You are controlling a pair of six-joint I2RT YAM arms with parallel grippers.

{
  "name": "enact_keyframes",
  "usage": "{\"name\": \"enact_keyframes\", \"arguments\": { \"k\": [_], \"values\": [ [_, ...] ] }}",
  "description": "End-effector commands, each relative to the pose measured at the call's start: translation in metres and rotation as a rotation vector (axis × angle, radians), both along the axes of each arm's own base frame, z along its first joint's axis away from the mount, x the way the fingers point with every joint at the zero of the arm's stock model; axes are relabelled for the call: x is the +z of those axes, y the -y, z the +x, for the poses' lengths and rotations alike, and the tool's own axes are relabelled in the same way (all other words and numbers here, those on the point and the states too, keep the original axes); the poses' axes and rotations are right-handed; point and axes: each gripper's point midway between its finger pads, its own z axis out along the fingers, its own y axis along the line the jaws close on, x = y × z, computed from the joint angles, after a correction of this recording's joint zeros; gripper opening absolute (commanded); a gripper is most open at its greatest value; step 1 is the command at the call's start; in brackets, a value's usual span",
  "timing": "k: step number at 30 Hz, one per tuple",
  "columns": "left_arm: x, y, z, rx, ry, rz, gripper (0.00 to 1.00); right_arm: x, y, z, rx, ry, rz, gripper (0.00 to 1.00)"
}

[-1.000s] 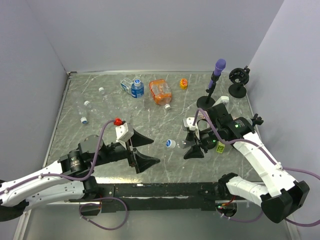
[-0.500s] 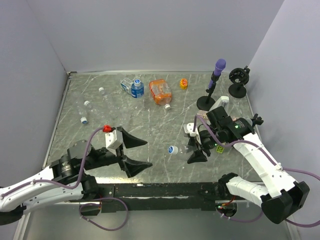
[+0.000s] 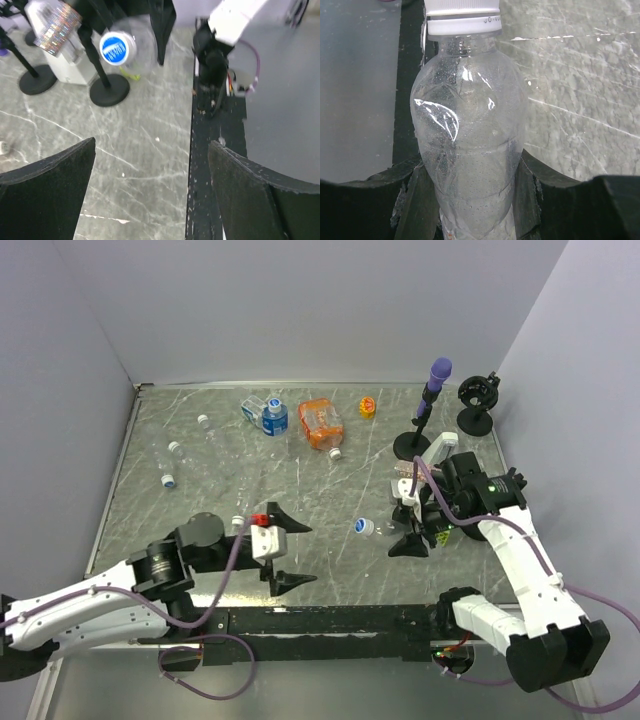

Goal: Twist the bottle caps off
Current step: Unscrew the bottle cap from the plastic bottle.

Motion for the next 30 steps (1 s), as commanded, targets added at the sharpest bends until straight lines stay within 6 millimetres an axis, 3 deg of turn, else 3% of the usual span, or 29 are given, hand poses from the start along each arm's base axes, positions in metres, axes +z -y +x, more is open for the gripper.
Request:
{"name": "enact_keyframes", "arguments": {
  "k": [1, 7, 18, 27, 30],
  "values": [
    [0.023, 0.017, -0.004, -0.092, 0.112, -0.030, 0.98, 0.001, 0.004, -0.025, 0.013, -0.035, 0.015, 0.27],
    [0.032, 0.049, 0.004, -0.113, 0.077, -0.078, 0.99, 0.002, 0.003, -0.031, 0.018, -0.023, -0.001, 0.27],
    [0.038, 0.090, 0.010, -0.139, -0.073, -0.138, 0.84, -0.010, -0.006, -0.025, 0.079, 0.027, -0.068, 0.27],
    [0.029, 0.092, 0.014, -0.104, -0.139, -0.083, 0.57, -0.006, -0.013, -0.023, 0.081, 0.021, -0.034, 0.27],
    [0.027, 0.091, 0.013, -0.108, -0.146, -0.076, 0.56, -0.006, -0.013, -0.024, 0.081, 0.023, -0.033, 0.27]
  ]
}}
